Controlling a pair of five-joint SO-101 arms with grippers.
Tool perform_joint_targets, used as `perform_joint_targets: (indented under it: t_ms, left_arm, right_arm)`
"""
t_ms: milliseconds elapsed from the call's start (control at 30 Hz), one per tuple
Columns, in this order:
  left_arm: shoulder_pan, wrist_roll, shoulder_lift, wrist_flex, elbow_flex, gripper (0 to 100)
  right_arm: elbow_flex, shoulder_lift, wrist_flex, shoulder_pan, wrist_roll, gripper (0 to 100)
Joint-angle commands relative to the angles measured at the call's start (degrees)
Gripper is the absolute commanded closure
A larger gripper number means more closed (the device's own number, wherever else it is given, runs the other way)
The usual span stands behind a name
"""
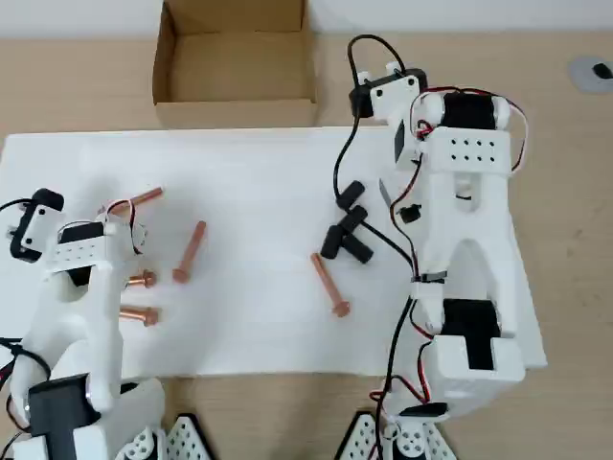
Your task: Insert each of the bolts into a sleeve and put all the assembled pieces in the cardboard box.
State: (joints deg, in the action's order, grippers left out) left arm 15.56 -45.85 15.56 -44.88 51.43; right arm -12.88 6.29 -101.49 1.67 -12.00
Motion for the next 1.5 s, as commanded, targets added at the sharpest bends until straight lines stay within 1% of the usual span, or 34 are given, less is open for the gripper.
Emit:
perform_joint_targets:
  t_ms: [0,167,333,400,500,567,633,700,833,967,1033,1100,1233,1400,1467]
  left_arm:
    - [-0.1,2.5,-0.2,-0.5,-0.4,100]
    - [0.1,3.5,0.4,-0.2,-1.4,99]
    - [0.2,3.4,0.5,-1.2,-5.9,99]
    - [-0.1,3.7,1.5,-4.7,-9.2,99]
    - [-0.1,4.5,4.0,-12.0,-15.3,98]
    - [0.0,6.5,5.2,-15.8,-19.4,94]
    - [1.0,5.8,5.8,-16.7,-21.8,88]
    - [2.5,2.3,5.2,-14.8,-23.3,84]
    - [3.3,-7.9,1.2,-6.4,-23.4,84]
    - [3.0,-17.5,-5.0,-4.7,-23.9,84]
    - [3.0,-20.8,-9.1,-3.6,-23.9,84]
    - [3.0,-22.8,-13.1,-2.8,-24.3,84]
    - [3.3,-23.3,-19.0,-3.0,-26.5,84]
    - [3.3,-23.6,-21.9,-2.8,-28.0,84]
    - [3.3,-25.3,-22.4,-2.8,-28.2,84]
  right_arm:
    - [-0.2,-3.3,-0.7,0.6,-0.7,98.8]
    - [0.0,-3.3,-0.7,0.6,-0.7,98.8]
    - [0.0,-3.3,-0.8,0.5,-0.7,98.8]
    - [0.0,-3.3,-0.8,0.4,-0.7,98.8]
    - [0.1,-3.3,-0.8,0.4,-0.7,98.8]
    - [0.1,-3.3,-0.8,0.4,-0.7,98.8]
    - [0.1,-3.3,-0.8,0.4,-0.7,98.8]
    - [0.1,-3.3,-0.8,0.4,-0.7,98.8]
    - [0.1,-2.9,-0.8,0.5,-0.7,98.8]
    - [0.1,-2.9,-0.8,0.5,-0.7,98.8]
    - [0.2,-2.9,-0.8,0.4,-0.7,98.8]
    - [0.6,-2.9,-0.8,0.4,-0.7,98.8]
    - [2.9,-2.9,-0.8,0.6,-0.6,98.8]
    - [4.3,-3.1,-0.8,0.6,-0.4,98.8]
    - [4.7,-3.1,-0.9,0.6,-0.4,98.8]
